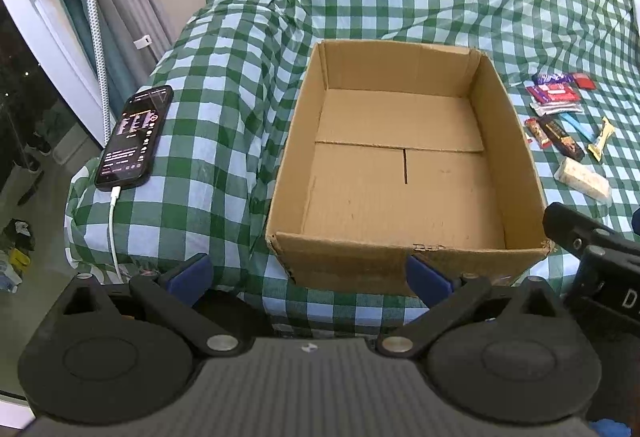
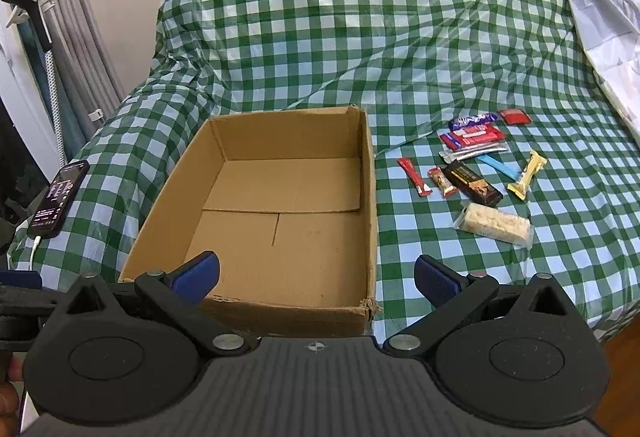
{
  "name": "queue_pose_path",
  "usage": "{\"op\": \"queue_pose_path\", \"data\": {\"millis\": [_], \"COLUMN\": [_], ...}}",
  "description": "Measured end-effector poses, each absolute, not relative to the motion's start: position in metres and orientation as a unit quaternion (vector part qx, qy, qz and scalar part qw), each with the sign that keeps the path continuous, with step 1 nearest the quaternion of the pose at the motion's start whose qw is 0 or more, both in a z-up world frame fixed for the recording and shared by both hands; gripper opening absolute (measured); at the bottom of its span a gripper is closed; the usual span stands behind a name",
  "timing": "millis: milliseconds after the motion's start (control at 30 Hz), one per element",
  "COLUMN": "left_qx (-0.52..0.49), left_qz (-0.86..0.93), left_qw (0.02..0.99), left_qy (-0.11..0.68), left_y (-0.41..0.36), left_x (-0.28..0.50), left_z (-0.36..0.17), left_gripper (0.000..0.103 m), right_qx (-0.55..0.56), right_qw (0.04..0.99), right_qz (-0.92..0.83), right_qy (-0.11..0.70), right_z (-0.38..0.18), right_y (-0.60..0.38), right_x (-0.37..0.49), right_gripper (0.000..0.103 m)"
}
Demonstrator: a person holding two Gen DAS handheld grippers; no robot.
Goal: Organize snacks
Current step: 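Move both tools over the snack pile beside the box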
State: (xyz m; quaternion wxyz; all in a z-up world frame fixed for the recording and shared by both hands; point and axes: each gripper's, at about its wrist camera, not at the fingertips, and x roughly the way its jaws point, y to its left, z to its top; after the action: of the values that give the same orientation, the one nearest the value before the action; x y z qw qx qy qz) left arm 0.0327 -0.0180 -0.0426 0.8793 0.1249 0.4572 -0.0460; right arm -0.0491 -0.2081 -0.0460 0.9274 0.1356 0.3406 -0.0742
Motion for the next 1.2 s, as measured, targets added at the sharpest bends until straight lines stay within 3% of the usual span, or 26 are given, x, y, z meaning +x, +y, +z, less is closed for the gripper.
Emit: {"op": "queue_pose_path", "data": {"millis": [633, 1000, 1200], "left_qx": [0.154, 0.178, 0.149], "left_qz": [-0.1, -0.149, -0.181], "left_qw": [0.851, 0.839, 0.808], "left_qy": [0.492, 0.492, 0.54], "left_y": [-0.095, -0.209, -0.275], "left_x": [0.059, 0.103, 0.131], "left_z": [-0.057, -0.069, -0.094], "left_gripper": [0.103, 0.103, 0.103], "right_qx": [0.196, 0.258, 0.28], "right_qw": [0.91, 0.872, 0.854], "right_qz": [-0.13, -0.243, -0.289], "right_qy": [0.342, 0.338, 0.329], "right_z": [-0.082, -0.12, -0.139], "right_y": [-0.292, -0.41, -0.473], "right_x": [-0.043, -0.045, -0.038], "right_gripper": [0.103, 0.103, 0.103]}}
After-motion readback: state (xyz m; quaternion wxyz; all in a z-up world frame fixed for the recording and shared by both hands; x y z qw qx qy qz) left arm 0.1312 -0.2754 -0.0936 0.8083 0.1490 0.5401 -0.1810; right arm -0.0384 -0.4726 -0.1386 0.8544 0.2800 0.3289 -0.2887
